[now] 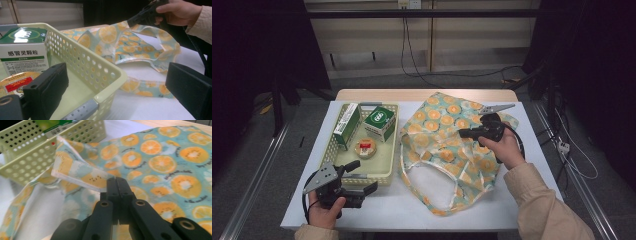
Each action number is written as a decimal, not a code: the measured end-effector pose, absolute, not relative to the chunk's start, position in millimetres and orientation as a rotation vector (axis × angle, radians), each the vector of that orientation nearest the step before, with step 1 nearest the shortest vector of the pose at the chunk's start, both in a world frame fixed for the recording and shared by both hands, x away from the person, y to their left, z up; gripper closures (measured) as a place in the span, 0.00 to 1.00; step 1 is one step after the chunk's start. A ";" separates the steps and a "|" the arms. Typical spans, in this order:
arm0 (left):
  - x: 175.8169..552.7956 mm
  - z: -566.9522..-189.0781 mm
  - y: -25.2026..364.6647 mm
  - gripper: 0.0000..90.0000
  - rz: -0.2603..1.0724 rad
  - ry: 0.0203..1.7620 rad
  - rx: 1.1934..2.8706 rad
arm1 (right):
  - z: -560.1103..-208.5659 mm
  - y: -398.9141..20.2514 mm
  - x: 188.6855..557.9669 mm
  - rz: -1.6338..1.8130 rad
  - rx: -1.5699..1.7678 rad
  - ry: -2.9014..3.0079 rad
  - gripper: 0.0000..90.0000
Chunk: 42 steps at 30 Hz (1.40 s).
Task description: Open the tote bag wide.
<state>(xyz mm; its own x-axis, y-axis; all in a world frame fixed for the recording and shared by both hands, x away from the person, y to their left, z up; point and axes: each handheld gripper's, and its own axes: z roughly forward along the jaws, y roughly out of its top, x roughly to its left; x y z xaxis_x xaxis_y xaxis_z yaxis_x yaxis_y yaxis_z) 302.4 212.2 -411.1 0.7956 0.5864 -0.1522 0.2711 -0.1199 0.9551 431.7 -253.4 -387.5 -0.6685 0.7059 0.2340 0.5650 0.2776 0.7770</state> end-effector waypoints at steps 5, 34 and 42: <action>303.0 -411.6 211.0 0.05 0.309 0.672 1.718 | -396.2 -260.5 449.1 1.354 1.236 2.354 1.00; 305.0 -413.8 211.9 0.05 0.292 0.679 1.717 | -399.1 -268.5 480.3 1.248 1.223 2.282 0.70; 304.7 -413.6 210.2 0.05 0.297 0.677 1.719 | -390.1 -250.3 432.8 1.317 1.060 2.391 0.63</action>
<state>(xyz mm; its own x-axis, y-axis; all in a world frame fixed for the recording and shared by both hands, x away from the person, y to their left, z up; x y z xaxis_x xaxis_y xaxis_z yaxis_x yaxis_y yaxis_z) 304.7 210.2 -413.6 0.7975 0.5827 -0.1566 0.2789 -0.1259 0.9520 432.8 -250.3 -390.1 -0.7182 0.6796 0.1491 0.4894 0.3411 0.8026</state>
